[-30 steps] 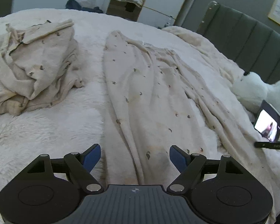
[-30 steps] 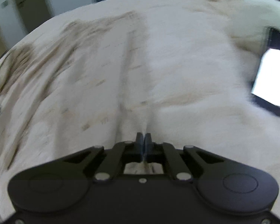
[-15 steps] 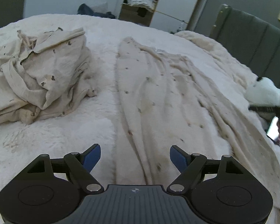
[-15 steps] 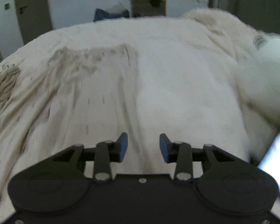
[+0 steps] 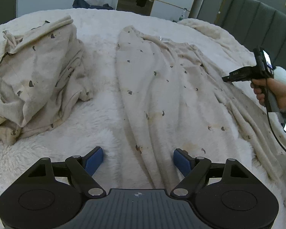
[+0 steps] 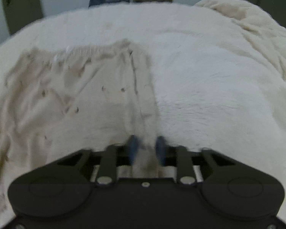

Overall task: Fold clothes
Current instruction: 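Smooth the pant leg with the right tool while the left tool hovers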

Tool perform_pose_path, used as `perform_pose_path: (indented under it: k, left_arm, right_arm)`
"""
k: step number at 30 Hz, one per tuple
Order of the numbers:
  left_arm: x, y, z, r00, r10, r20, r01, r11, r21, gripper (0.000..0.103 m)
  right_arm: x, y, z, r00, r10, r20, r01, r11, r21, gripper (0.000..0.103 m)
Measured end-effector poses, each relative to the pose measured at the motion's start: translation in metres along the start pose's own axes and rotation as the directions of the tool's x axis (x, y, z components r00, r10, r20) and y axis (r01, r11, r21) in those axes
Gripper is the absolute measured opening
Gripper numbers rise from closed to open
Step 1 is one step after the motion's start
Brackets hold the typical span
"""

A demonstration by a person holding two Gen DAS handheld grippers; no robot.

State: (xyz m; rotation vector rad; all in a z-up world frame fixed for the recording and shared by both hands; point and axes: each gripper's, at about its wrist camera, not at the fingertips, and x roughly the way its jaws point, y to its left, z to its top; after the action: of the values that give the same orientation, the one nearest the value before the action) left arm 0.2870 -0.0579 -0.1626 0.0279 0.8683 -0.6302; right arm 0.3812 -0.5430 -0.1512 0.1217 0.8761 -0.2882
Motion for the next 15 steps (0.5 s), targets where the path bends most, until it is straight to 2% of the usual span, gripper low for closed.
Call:
perform_pose_path:
  k: [2, 4, 5, 7, 8, 9, 11, 13, 15]
  left_arm:
    - [0.0, 0.0, 0.0, 1.0, -0.003, 0.001, 0.003, 1.0, -0.001, 0.077]
    - [0.001, -0.001, 0.0, 1.0, -0.003, 0.002, 0.003, 1.0, 0.0, 0.077]
    - [0.002, -0.001, 0.0, 1.0, -0.003, 0.001, 0.003, 1.0, -0.001, 0.077]
    - [0.003, 0.0, 0.0, 1.0, -0.002, -0.002, 0.002, 1.0, -0.004, 0.077]
    - [0.004, 0.001, 0.0, 1.0, -0.001, -0.004, 0.001, 1.0, -0.005, 0.077]
    - [0.004, 0.001, 0.0, 1.0, 0.0, -0.004, 0.0, 1.0, -0.007, 0.077]
    - [0.002, 0.003, 0.001, 1.0, -0.004, -0.004, 0.004, 1.0, -0.017, 0.077]
    - [-0.003, 0.01, 0.003, 1.0, -0.024, 0.002, 0.024, 0.998, -0.051, 0.077]
    - [-0.006, 0.02, 0.003, 0.998, -0.069, 0.009, 0.069, 0.992, -0.11, 0.077]
  right_arm:
    - [-0.012, -0.016, 0.01, 0.998, -0.018, 0.055, 0.017, 0.999, 0.027, 0.001]
    - [-0.021, -0.04, 0.017, 0.991, -0.097, 0.089, 0.086, 0.988, 0.129, 0.001]
    - [-0.021, -0.053, 0.017, 0.987, -0.141, 0.08, 0.124, 0.974, 0.189, 0.001]
    - [-0.016, -0.066, 0.01, 0.992, -0.125, 0.014, 0.118, 0.968, 0.223, 0.002]
    - [-0.016, -0.066, 0.005, 0.991, -0.129, -0.02, 0.13, 0.97, 0.207, 0.008]
    - [-0.02, -0.063, -0.001, 0.984, -0.174, -0.03, 0.177, 0.967, 0.185, 0.014]
    - [-0.043, -0.058, -0.015, 0.966, -0.258, 0.006, 0.253, 0.952, 0.174, 0.037]
    - [-0.077, -0.051, -0.036, 0.976, -0.211, 0.05, 0.198, 0.962, 0.186, 0.037]
    - [-0.107, -0.038, -0.059, 0.992, -0.11, 0.069, 0.096, 0.978, 0.184, 0.039]
